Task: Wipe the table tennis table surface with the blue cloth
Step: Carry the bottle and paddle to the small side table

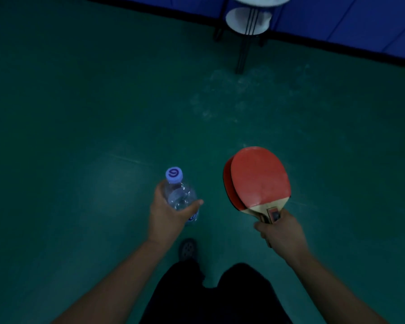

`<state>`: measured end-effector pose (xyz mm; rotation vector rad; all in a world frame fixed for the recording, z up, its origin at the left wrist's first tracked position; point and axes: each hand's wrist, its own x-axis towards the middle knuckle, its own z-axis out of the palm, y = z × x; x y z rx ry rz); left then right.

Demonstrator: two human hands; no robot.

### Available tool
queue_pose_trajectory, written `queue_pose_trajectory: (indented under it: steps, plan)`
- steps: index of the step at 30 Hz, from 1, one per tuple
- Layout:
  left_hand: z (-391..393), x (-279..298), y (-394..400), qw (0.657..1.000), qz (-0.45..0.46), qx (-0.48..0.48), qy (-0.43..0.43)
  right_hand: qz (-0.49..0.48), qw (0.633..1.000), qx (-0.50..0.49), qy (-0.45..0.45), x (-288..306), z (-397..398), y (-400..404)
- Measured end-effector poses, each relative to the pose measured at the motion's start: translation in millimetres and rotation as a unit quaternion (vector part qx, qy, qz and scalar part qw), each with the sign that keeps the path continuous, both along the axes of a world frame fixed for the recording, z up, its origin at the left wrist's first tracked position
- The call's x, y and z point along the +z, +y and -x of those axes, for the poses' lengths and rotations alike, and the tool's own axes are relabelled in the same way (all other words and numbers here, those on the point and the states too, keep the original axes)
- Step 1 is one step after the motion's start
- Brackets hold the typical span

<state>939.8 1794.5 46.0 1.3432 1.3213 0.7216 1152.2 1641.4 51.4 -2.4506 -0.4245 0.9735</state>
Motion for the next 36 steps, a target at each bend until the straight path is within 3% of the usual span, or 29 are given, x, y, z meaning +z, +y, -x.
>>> queue_pose_trajectory:
  steps: [11, 20, 36]
  plan:
    - [-214.8, -6.4, 188.3, 0.999, -0.008, -0.034, 0.014, -0.03, 0.998, -0.056, 0.006, -9.1, -193.7, 170.6]
    - [-405.4, 17.4, 324.8, 0.999, -0.049, 0.011, -0.008, -0.018, 1.0, 0.0, 0.011, 9.1, -384.9, 314.2]
    - [-651.3, 7.6, 626.3, 0.998, -0.042, 0.01, -0.04, -0.005, 1.0, 0.018, -0.004, 10.8, -629.2, 618.9]
